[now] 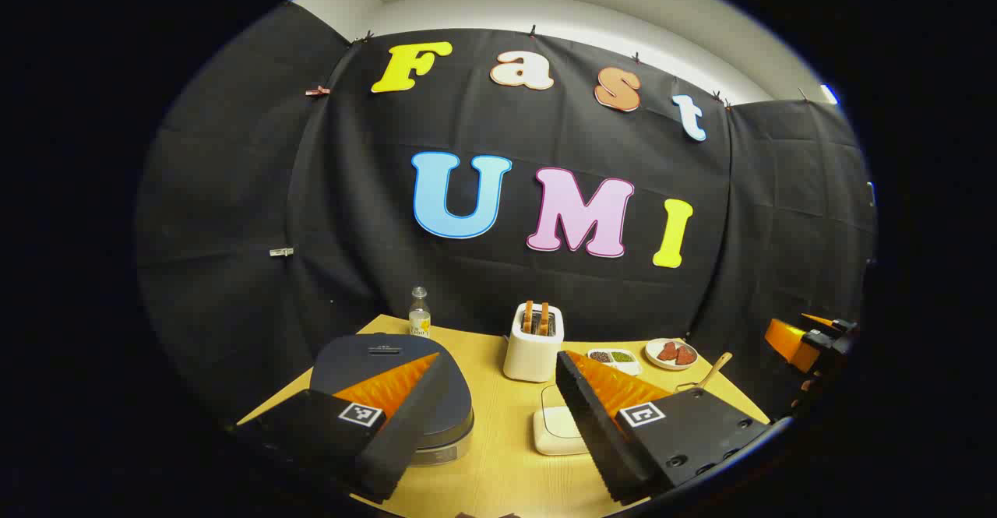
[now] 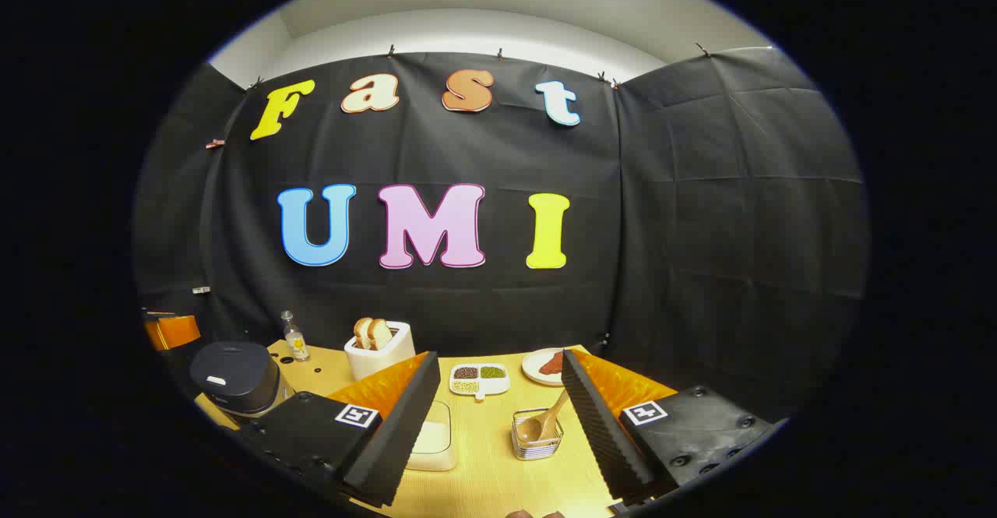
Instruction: Close the left gripper, press the button to open the rice cooker; take a wooden spoon from the chopstick holder with the right hand, scoop a spoonful of rice and pour it into the rice cooker, then put the wooden spoon back into the chopstick holder.
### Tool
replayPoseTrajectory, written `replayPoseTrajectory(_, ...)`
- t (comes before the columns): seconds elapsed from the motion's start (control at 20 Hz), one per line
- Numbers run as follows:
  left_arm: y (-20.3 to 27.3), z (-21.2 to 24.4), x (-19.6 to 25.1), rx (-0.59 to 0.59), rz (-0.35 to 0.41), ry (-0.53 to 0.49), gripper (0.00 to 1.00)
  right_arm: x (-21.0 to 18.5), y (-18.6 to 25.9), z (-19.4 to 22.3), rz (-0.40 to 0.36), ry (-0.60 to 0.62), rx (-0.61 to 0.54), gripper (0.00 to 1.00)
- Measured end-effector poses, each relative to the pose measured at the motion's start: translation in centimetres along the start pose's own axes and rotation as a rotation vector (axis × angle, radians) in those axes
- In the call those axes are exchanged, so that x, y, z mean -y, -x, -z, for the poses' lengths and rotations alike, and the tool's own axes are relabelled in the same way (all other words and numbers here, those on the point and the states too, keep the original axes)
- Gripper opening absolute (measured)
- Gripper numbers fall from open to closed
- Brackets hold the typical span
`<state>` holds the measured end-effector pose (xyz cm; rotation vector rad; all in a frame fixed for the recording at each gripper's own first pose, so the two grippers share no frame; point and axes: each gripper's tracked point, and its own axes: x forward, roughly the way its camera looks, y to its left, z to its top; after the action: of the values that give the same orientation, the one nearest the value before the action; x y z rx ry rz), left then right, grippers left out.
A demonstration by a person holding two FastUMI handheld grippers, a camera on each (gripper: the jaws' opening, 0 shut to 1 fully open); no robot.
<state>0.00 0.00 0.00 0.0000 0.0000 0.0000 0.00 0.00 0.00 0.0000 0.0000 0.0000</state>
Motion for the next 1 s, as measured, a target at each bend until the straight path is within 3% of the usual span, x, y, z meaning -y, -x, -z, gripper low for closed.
replayPoseTrajectory(0.45, 0.0, -1.6, 0.3, 0.046, -0.028, -0.013, 0.95, -0.1, 0.5, -1.1, -0.049, 0.023, 0.012, 0.98)
replayPoseTrajectory(0.55, 0.0, -2.1, 0.3, 0.047, -0.033, -0.02, 0.95, -0.6, 0.5, -1.8, -0.09, 0.03, 0.02, 0.98)
replayPoseTrajectory(0.75, 0.2, -2.4, 0.8, 0.036, -0.016, -0.033, 0.95, -0.5, 0.4, -2.5, -0.126, 0.099, 0.048, 0.98)
replayPoseTrajectory(1.0, 0.1, -2.8, 0.8, 0.025, -0.021, -0.05, 0.94, -2.2, 0.4, -2.9, -0.142, 0.001, 0.049, 0.98)
